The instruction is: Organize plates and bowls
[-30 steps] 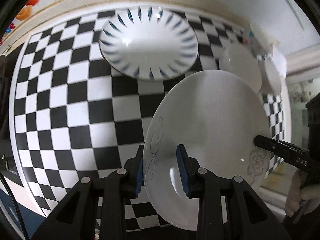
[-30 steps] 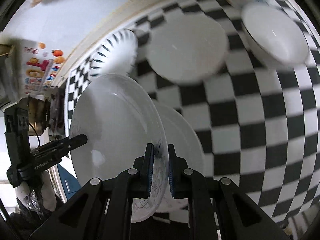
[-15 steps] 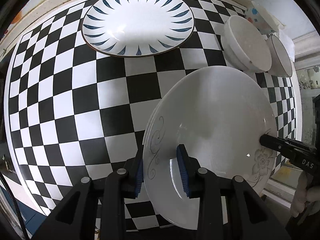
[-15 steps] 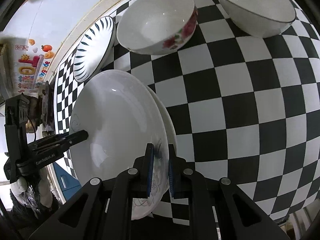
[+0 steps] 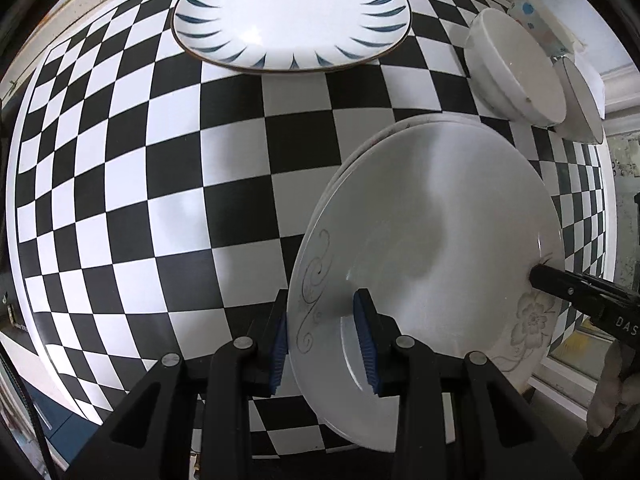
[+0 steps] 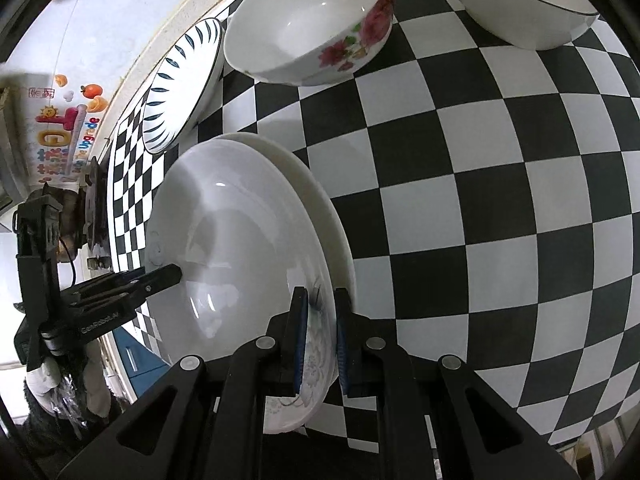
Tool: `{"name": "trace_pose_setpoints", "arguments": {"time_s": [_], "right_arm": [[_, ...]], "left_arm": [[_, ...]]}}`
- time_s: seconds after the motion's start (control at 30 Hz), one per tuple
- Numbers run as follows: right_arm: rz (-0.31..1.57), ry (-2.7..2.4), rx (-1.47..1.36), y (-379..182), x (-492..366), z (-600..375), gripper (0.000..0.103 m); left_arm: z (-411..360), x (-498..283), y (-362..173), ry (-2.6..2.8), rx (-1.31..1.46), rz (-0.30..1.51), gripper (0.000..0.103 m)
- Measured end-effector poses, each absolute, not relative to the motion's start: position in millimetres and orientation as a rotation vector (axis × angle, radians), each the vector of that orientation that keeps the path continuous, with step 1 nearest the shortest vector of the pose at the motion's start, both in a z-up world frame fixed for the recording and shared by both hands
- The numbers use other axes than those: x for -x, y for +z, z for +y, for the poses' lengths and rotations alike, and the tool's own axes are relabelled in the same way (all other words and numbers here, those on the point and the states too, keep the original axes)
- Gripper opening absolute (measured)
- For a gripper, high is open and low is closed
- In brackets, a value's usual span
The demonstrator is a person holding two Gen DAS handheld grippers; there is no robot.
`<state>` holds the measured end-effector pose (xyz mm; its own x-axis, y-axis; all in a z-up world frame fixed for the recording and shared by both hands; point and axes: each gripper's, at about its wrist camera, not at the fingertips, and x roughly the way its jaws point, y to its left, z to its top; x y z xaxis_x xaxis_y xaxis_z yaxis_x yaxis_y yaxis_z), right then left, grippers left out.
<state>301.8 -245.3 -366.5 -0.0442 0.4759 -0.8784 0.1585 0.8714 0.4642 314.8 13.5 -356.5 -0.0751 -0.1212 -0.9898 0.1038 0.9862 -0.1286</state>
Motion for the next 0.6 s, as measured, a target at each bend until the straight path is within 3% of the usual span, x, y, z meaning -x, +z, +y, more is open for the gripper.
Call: {"name": "trace_pose_setpoints", "arguments": {"time_s": [0.6], "right_arm": [[1.675, 0.246, -0.605, -371, -303, -250, 0.019]], "left_arm": [[23, -322, -358, -0.193, 0.051, 1.648, 0.029]]}}
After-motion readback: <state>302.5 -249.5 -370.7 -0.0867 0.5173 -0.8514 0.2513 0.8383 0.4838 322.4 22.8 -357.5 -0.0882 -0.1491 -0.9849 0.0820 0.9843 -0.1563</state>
